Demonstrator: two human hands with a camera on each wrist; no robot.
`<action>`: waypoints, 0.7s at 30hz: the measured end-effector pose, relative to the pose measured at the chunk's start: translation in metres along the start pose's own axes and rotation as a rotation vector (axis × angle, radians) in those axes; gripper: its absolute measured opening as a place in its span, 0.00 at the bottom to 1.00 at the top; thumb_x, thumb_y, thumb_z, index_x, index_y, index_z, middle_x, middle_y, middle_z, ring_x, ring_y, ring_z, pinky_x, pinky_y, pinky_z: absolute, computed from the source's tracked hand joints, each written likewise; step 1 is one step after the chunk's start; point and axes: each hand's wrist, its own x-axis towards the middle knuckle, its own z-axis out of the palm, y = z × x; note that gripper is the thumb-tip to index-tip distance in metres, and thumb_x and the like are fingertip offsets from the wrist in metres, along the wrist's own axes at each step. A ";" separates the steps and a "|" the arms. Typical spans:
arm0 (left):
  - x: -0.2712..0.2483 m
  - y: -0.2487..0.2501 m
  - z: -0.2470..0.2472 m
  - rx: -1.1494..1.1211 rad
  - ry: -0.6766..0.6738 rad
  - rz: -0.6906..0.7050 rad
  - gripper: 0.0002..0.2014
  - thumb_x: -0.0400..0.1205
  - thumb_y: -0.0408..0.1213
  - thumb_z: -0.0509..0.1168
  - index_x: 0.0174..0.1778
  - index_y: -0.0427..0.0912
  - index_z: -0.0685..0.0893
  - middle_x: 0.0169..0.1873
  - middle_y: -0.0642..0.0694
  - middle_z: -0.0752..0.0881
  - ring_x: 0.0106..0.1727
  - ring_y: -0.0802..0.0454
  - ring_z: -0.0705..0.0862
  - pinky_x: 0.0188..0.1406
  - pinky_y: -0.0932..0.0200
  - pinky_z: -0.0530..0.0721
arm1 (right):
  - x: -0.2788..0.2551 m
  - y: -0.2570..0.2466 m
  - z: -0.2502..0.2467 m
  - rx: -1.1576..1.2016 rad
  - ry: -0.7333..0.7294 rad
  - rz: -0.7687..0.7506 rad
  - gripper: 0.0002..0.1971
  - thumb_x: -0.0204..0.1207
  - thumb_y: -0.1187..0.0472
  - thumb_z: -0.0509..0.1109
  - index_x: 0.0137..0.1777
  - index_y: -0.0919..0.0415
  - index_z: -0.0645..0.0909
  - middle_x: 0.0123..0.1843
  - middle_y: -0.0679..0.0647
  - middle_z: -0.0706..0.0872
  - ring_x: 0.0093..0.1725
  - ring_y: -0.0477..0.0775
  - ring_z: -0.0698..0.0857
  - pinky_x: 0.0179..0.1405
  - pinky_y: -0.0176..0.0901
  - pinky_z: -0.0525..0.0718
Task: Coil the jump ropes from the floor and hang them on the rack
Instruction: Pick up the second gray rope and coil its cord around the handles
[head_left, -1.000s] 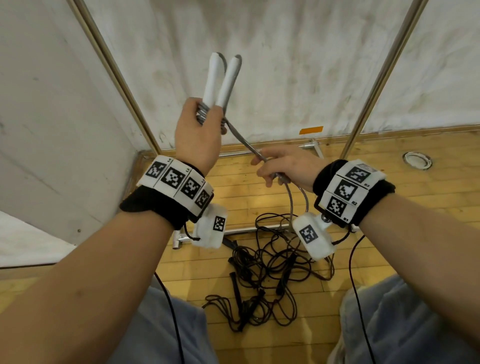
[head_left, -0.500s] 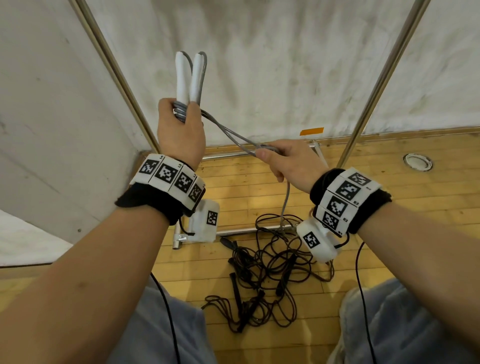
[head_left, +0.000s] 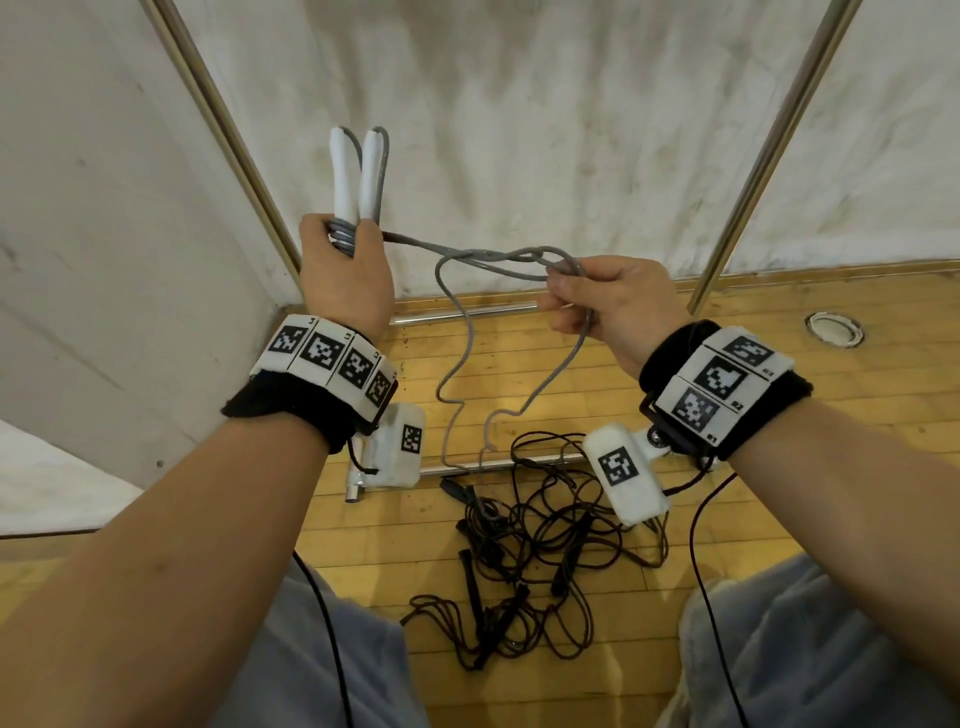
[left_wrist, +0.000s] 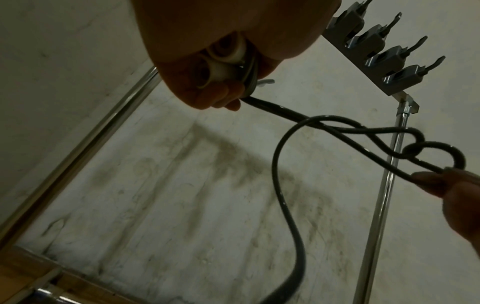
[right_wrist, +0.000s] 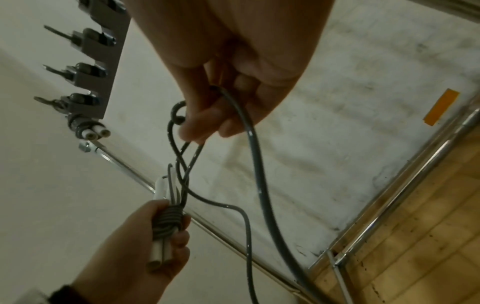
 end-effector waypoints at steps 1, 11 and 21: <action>0.002 -0.001 -0.002 0.000 0.010 -0.003 0.05 0.81 0.41 0.60 0.48 0.45 0.73 0.44 0.45 0.87 0.42 0.49 0.86 0.26 0.74 0.73 | 0.002 0.001 -0.002 0.016 0.007 0.013 0.02 0.73 0.65 0.73 0.44 0.60 0.86 0.32 0.54 0.90 0.22 0.46 0.81 0.26 0.37 0.83; 0.004 -0.002 -0.007 0.066 -0.052 -0.024 0.07 0.80 0.43 0.61 0.47 0.44 0.74 0.36 0.51 0.85 0.35 0.53 0.85 0.29 0.60 0.81 | 0.028 0.032 -0.046 -0.204 0.439 0.247 0.11 0.78 0.54 0.67 0.43 0.61 0.84 0.19 0.48 0.84 0.19 0.46 0.81 0.23 0.38 0.78; -0.021 0.012 0.005 -0.009 -0.437 -0.078 0.06 0.81 0.42 0.63 0.41 0.48 0.72 0.32 0.44 0.86 0.20 0.54 0.79 0.19 0.61 0.76 | 0.006 0.013 0.013 -0.850 0.140 0.017 0.33 0.78 0.58 0.66 0.81 0.59 0.57 0.81 0.55 0.61 0.76 0.54 0.66 0.67 0.31 0.61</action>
